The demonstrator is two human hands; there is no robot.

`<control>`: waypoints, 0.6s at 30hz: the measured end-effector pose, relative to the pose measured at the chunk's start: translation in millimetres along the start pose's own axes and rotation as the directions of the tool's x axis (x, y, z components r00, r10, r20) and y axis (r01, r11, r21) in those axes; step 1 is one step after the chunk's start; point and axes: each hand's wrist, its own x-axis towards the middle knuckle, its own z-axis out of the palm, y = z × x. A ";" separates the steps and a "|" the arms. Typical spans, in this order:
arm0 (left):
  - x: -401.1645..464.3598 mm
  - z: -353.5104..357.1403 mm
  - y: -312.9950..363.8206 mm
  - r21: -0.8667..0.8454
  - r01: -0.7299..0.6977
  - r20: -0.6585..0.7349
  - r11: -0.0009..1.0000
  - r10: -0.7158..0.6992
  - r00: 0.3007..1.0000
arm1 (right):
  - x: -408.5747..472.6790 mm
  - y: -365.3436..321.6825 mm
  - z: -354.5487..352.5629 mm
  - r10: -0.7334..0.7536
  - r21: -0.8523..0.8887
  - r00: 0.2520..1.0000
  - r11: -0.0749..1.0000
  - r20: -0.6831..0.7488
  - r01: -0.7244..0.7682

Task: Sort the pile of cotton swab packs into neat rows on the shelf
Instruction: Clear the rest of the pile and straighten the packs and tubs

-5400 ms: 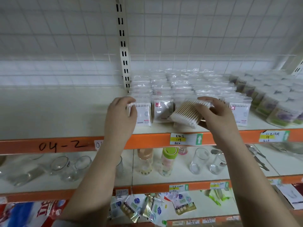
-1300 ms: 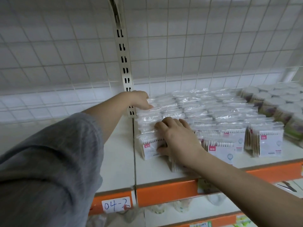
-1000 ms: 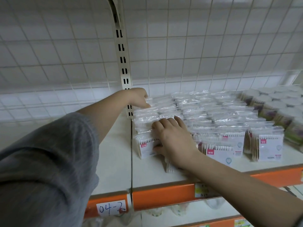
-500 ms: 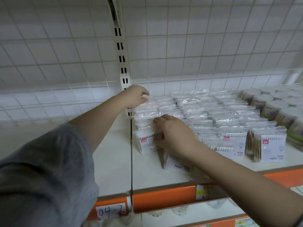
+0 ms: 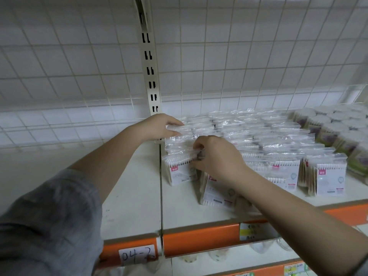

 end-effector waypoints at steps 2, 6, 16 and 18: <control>-0.1 -0.6 1.2 0.023 0.000 0.010 1.000 -0.001 1.000 | 1.7 -2.1 -1.8 0.010 0.003 1.000 1.000 0.013 -0.010; -10.9 -1.0 5.4 -0.014 -0.036 -0.119 0.999 0.034 0.992 | 0.1 0.8 -7.1 -0.008 0.039 0.999 0.999 0.046 0.006; -62.1 -5.8 28.2 -0.048 -0.102 0.135 0.994 0.108 0.985 | -26.5 23.9 -39.3 0.041 0.121 0.981 0.991 0.188 -0.064; -60.6 -2.8 28.8 0.004 -0.102 0.162 0.995 0.100 0.982 | -29.8 25.3 -40.7 0.044 0.078 0.978 0.995 0.205 -0.061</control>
